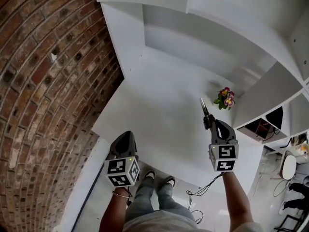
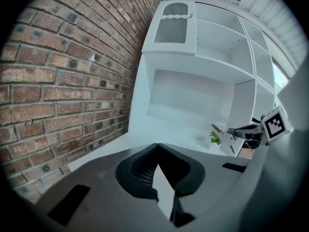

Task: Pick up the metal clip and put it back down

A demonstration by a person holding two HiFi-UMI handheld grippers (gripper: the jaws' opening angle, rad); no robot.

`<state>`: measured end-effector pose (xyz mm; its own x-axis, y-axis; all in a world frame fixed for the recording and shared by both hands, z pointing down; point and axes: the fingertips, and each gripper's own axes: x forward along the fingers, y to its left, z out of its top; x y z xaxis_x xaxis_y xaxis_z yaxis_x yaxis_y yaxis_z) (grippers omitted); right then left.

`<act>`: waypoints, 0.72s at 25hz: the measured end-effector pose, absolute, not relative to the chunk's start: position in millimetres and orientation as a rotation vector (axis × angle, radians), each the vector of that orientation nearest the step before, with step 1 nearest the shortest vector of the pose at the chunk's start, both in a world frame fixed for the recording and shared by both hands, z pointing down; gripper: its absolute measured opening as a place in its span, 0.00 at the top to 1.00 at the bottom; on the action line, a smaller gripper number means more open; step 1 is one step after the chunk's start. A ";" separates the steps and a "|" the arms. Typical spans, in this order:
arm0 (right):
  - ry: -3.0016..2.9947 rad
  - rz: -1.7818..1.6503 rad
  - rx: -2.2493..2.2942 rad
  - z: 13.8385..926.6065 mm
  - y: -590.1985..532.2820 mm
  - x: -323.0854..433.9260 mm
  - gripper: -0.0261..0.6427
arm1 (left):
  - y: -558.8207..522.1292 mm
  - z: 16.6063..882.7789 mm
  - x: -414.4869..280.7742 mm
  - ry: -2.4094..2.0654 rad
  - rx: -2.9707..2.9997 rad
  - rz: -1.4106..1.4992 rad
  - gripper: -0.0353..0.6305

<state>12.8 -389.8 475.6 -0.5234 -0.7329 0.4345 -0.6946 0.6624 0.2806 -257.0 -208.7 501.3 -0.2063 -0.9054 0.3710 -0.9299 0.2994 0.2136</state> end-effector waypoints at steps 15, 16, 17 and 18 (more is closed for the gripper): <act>-2.145 -0.263 0.907 561.1 -410.2 6.5 0.95 | -224.7 557.4 -249.6 -2.088 1.597 0.091 0.93; -2.133 -0.278 0.895 565.3 -410.1 6.0 0.95 | -224.3 559.9 -249.7 -2.086 1.592 0.093 0.93; -2.123 -0.293 0.880 569.5 -409.9 5.2 0.95 | -224.0 562.2 -250.0 -2.084 1.589 0.096 0.93; -2.114 -0.308 0.864 574.1 -409.5 4.1 0.95 | -223.7 564.3 -250.2 -2.083 1.586 0.099 0.93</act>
<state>4.1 -409.5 574.1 -0.4345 -0.6733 0.5982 -0.4748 0.7357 0.4831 -250.2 -223.7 564.3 -0.1827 -0.8796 0.4393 -0.9174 0.3131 0.2455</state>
